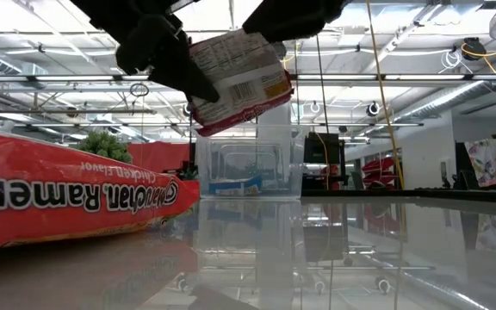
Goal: Sort Maruchan noodles
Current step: Put the red noodle pack into the right transparent bin
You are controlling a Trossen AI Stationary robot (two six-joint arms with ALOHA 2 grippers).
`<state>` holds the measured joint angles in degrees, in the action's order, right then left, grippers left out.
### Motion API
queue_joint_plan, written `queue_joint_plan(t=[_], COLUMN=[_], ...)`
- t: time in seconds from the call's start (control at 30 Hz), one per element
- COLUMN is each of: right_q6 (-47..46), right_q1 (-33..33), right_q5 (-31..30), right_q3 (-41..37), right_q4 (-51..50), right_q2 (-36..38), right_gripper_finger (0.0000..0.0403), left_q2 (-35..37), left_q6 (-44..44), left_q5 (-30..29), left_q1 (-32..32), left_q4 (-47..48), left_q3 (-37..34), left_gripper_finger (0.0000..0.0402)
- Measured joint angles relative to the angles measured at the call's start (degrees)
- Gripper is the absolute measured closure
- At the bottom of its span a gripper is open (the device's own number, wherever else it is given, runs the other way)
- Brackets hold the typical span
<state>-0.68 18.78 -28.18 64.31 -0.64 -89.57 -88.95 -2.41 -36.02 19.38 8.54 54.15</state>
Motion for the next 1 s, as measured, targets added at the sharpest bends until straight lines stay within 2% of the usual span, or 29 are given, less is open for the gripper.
queue_joint_plan(t=[0.17,0.33,0.6,0.8,1.0], right_q6=[2.55,4.19,7.79,8.43,6.24], right_q1=[-1.08,-1.77,-2.60,-0.92,0.52], right_q5=[3.02,2.91,2.89,2.91,2.67], right_q3=[0.00,0.00,0.00,-0.02,-0.02], right_q4=[1.02,1.95,5.34,4.79,1.96], right_q2=[-1.49,-4.22,-5.63,-3.19,-1.04], right_gripper_finger=[0.0110,0.0104,0.0132,0.0151,0.0120], left_q2=[0.00,0.00,-0.02,-0.02,-0.02], left_q6=[0.10,0.15,1.46,2.79,4.31], left_q5=[0.06,0.22,0.16,0.19,0.25], left_q1=[1.54,1.79,1.81,1.86,1.84], left_q4=[0.28,0.44,0.65,2.65,3.45], left_q3=[0.00,-0.07,-0.07,-0.04,-0.04], left_gripper_finger=[0.0250,0.0250,0.0250,0.0250,0.0250])
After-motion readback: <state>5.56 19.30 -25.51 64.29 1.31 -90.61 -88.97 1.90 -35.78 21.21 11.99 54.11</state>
